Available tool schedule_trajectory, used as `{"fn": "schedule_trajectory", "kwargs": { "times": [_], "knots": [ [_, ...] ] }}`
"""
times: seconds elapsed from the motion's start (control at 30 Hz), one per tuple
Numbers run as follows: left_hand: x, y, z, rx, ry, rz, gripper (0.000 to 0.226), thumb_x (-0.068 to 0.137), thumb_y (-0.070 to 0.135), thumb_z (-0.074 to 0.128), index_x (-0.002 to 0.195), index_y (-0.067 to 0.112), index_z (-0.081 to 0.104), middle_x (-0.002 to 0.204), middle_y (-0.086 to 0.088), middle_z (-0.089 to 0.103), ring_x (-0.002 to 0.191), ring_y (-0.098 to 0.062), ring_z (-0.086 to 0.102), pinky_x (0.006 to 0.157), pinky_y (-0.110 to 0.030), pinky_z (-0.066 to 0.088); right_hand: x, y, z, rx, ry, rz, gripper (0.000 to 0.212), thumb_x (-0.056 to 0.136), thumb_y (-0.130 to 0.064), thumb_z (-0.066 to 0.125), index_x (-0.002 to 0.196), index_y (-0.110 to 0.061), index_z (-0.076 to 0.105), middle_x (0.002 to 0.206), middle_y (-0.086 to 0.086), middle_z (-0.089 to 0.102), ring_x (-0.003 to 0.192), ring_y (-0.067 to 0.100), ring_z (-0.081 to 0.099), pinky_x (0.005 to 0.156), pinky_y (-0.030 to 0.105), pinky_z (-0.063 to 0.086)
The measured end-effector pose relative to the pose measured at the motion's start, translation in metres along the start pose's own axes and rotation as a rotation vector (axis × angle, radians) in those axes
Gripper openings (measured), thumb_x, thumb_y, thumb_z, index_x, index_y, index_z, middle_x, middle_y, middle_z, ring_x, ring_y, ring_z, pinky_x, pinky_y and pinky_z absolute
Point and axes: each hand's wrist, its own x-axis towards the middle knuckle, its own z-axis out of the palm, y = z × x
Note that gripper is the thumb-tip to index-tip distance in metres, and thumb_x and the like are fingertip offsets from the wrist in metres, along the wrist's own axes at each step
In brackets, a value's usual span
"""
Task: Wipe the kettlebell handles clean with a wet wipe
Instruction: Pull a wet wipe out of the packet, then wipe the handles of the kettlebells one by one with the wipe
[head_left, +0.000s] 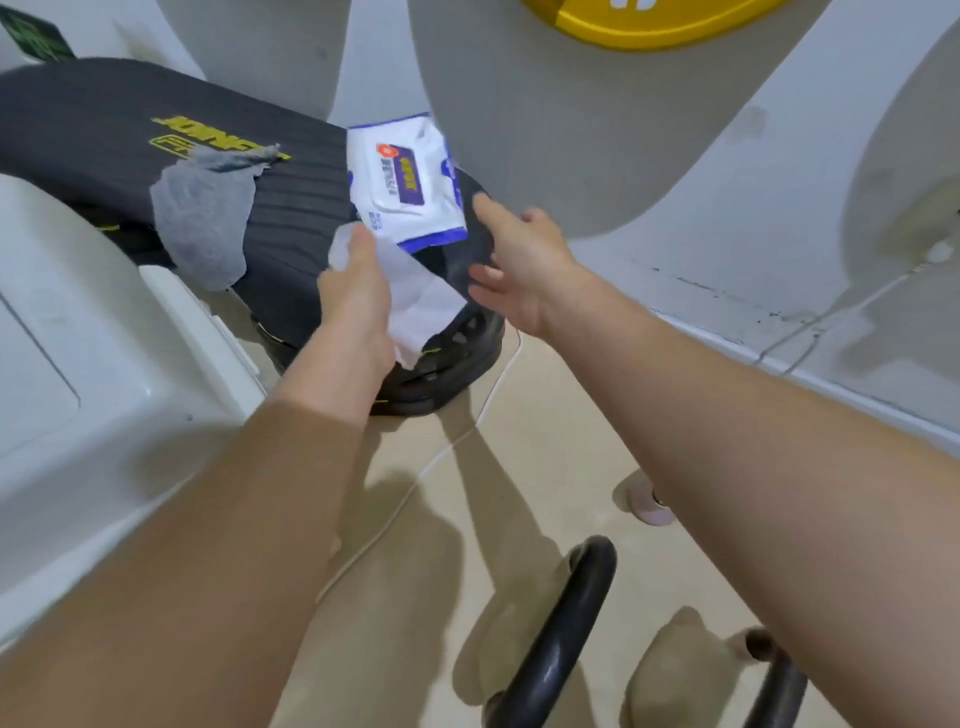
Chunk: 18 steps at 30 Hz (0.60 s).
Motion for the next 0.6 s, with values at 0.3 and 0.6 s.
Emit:
{"fn": "schedule_trajectory", "kwargs": {
  "times": [0.3, 0.6],
  "knots": [
    [-0.066, -0.097, -0.005, -0.056, -0.555, -0.069, 0.016, 0.087, 0.030, 0.051, 0.077, 0.019, 0.059, 0.078, -0.007, 0.057, 0.060, -0.023, 0.054, 0.051, -0.024, 0.045, -0.083, 0.083, -0.077, -0.261, -0.239, 0.207, 0.014, 0.092, -0.028, 0.064, 0.094, -0.015, 0.068, 0.082, 0.003, 0.069, 0.065, 0.012, 0.060, 0.066, 0.024, 0.048],
    [-0.160, -0.098, 0.001, 0.134, -0.588, 0.003, 0.039, 0.094, 0.034, 0.057, 0.095, -0.003, 0.068, 0.078, -0.012, 0.070, 0.067, -0.026, 0.065, 0.060, -0.032, 0.049, -0.180, 0.073, -0.147, 0.321, 0.121, 0.224, 0.017, 0.091, -0.019, 0.063, 0.101, -0.006, 0.067, 0.095, 0.008, 0.071, 0.083, 0.021, 0.068, 0.073, 0.029, 0.054]
  ]
}}
